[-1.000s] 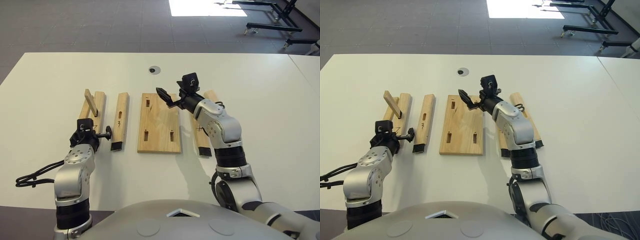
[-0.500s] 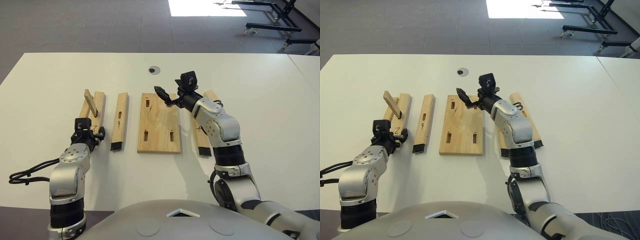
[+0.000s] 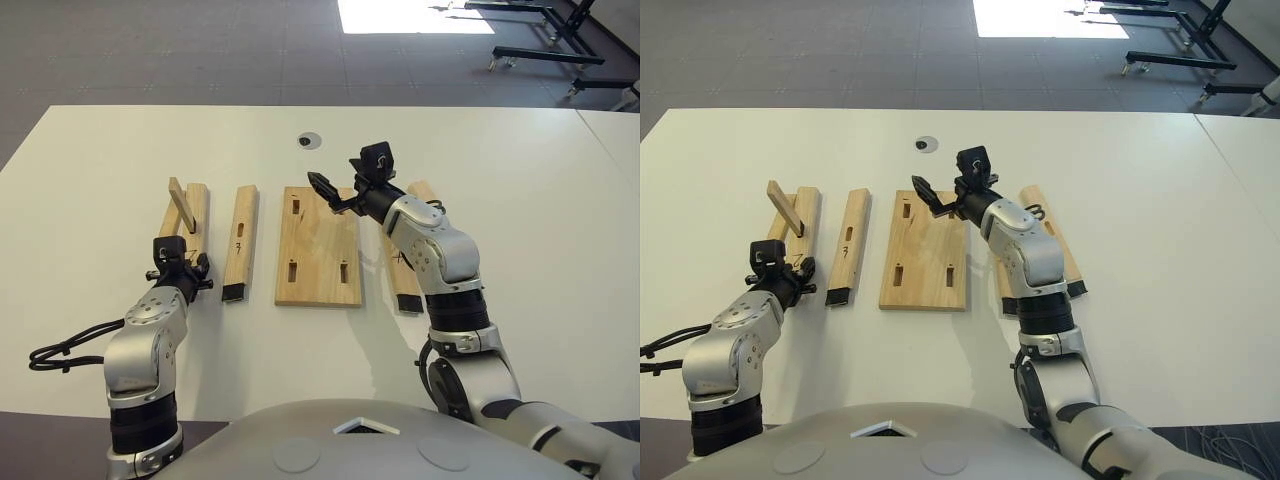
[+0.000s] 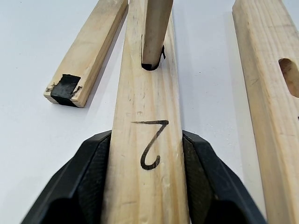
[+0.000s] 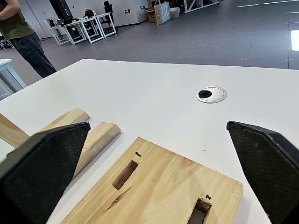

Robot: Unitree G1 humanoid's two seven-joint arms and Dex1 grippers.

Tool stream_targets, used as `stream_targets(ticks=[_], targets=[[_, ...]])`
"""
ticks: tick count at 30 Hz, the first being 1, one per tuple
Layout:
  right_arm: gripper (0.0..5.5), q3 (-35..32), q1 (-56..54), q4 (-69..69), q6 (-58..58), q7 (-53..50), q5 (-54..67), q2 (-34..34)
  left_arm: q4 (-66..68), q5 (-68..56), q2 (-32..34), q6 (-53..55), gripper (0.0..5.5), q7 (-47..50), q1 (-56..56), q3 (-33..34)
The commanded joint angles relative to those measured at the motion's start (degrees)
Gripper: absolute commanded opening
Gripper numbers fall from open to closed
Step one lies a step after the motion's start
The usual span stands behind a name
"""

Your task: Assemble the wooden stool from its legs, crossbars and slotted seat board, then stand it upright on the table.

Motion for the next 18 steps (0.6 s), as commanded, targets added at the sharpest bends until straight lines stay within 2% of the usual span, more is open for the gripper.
stream_targets(ticks=[1, 7, 13, 18], targets=[[5.40, -0.10, -1.00, 0.57, -0.38, -0.10, -0.13, -0.09, 2.86, 0.18, 0.43, 1.81, 2.05, -0.61, 0.82, -0.53], [5.40, -0.45, -2.19, 1.89, -0.90, 0.35, -0.20, -0.56, -1.68, 0.77, 3.25, 1.52, 2.05, -0.66, -3.79, -0.25], [5.40, -2.08, -6.78, 6.94, -3.14, 1.25, -0.45, -2.29, -4.30, -3.38, 9.50, 0.82, 2.05, -4.75, -23.18, 6.38], [5.40, -9.62, -15.57, 11.94, 0.27, 2.03, 5.50, -3.59, -4.17, -14.33, 12.69, 0.58, 2.05, -12.92, -36.03, 12.55]])
